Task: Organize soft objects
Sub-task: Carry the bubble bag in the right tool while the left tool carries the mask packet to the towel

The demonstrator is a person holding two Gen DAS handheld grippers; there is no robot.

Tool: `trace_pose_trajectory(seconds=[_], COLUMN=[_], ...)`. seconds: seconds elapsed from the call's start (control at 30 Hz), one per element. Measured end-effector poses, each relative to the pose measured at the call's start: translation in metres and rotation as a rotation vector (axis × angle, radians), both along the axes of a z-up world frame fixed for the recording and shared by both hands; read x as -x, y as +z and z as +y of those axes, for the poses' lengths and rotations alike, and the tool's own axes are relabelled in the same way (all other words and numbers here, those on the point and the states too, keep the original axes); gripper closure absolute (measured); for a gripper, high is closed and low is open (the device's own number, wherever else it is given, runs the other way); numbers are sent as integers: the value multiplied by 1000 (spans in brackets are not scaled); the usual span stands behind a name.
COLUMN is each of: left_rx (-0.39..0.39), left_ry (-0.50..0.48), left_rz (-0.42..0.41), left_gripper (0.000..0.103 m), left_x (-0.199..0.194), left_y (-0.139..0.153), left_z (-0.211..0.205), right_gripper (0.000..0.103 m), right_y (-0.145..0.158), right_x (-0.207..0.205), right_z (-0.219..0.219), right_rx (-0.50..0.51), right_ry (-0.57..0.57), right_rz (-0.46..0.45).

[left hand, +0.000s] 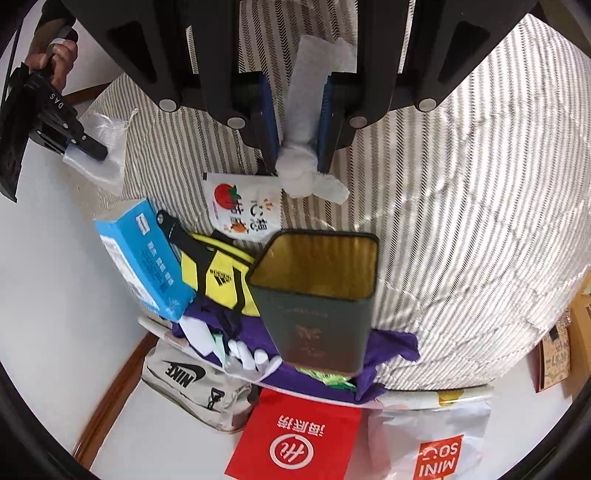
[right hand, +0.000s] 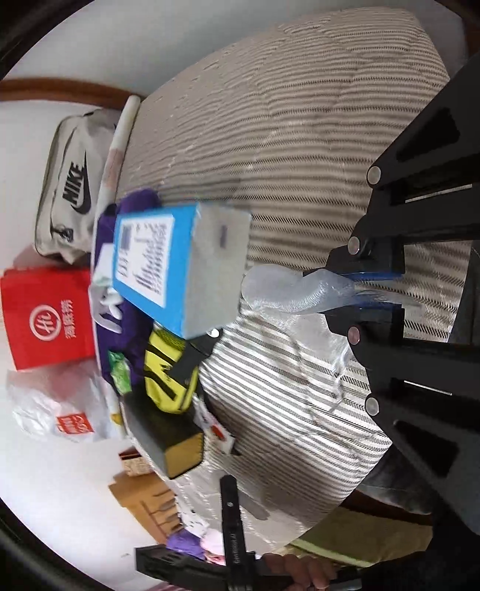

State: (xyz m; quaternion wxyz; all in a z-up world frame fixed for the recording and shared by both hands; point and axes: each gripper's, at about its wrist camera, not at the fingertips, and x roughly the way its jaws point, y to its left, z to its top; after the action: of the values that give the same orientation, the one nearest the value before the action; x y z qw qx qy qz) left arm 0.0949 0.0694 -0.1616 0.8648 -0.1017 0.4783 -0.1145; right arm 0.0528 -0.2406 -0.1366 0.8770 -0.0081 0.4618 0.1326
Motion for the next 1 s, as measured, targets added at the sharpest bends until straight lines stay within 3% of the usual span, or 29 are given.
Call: trace_pose_trajectory(seconds=[0.27, 0.57, 1.0], left_rx=[8, 20, -8], left_ry=[27, 43, 31], left_rz=[-49, -91, -109], left_gripper=[83, 83, 83], left_x=[1, -16, -78], left_y=[30, 63, 93], left_z=[13, 17, 15], right_gripper=[95, 95, 95], right_y=[28, 70, 106], right_x=[-9, -20, -101], right_z=[-2, 13, 25], right_rx=[-58, -109, -130], right_ry=[13, 120, 136], right_rz=[-32, -132, -192])
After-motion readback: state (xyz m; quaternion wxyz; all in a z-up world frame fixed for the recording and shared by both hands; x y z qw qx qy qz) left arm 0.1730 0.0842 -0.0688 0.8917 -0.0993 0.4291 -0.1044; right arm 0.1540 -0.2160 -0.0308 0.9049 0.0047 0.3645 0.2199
